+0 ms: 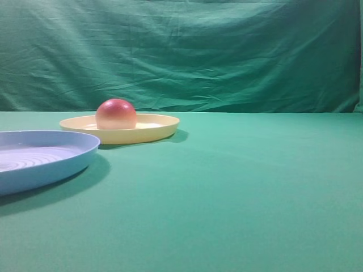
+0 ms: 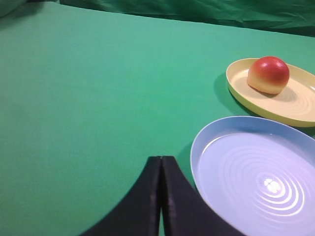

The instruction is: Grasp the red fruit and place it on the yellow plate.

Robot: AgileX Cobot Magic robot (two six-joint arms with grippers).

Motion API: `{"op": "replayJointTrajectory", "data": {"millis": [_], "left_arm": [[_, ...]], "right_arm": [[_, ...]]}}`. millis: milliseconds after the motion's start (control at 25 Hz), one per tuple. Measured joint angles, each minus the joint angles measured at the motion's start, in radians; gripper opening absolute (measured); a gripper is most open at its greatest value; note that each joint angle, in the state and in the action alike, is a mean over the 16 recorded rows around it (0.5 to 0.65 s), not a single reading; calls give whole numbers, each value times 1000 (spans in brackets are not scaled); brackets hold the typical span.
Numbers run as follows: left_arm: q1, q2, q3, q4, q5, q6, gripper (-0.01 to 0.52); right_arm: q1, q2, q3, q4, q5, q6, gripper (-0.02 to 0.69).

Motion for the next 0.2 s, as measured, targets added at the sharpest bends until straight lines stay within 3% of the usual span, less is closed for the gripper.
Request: {"op": "replayJointTrajectory", "data": {"millis": [200], "left_arm": [[0, 0, 0, 0, 0, 0, 0]], "right_arm": [[0, 0, 0, 0, 0, -1, 0]]}}
